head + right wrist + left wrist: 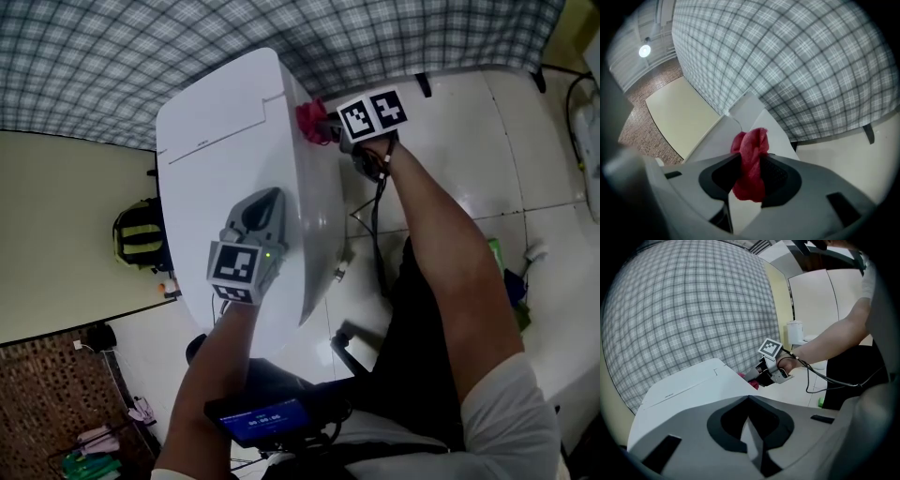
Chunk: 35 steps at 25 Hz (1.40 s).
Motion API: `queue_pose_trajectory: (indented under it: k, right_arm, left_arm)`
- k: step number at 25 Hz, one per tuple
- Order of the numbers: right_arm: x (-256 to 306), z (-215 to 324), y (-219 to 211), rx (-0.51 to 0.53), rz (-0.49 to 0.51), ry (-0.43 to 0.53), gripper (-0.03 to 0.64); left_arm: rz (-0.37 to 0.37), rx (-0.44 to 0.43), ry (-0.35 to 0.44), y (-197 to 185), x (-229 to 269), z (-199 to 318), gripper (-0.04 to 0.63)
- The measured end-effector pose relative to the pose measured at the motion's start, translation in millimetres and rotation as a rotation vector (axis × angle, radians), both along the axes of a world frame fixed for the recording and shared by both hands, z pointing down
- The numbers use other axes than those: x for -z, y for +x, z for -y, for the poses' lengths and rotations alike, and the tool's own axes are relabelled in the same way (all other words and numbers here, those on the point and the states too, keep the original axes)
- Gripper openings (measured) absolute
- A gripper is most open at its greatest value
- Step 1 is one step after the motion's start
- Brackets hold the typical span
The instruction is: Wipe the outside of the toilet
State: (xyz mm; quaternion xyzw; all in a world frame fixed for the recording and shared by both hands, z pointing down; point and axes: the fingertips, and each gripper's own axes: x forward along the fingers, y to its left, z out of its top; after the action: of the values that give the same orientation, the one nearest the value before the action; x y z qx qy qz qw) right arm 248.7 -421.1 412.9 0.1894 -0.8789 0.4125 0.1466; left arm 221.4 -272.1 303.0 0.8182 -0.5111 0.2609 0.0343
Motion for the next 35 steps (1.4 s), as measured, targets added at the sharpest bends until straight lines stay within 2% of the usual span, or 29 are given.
queue_pose_trajectory:
  k: [8,19,26,35]
  right_arm:
    - [-0.1,-43.3,0.8,0.102,-0.058,0.016,0.132]
    - [-14.6,-109.7,0.7,0.232,-0.205,0.035,0.132]
    - [-28.1,-154.3,4.0,0.266,-0.221,0.004,0.132]
    - [-27.1,-192.7,3.9,0.312,-0.191,-0.033,0.132]
  left_arm:
    - [0.041,-0.005,-0.019,4.1,-6.2,1.3,-0.018]
    - [0.048,-0.004,-0.019,5.6,-9.0,4.5,-0.020]
    - [0.044,-0.003,-0.020,6.2,-9.8,5.6,-0.020]
    - [0.043,-0.007,-0.030,6.8,-10.2,2.8,-0.020]
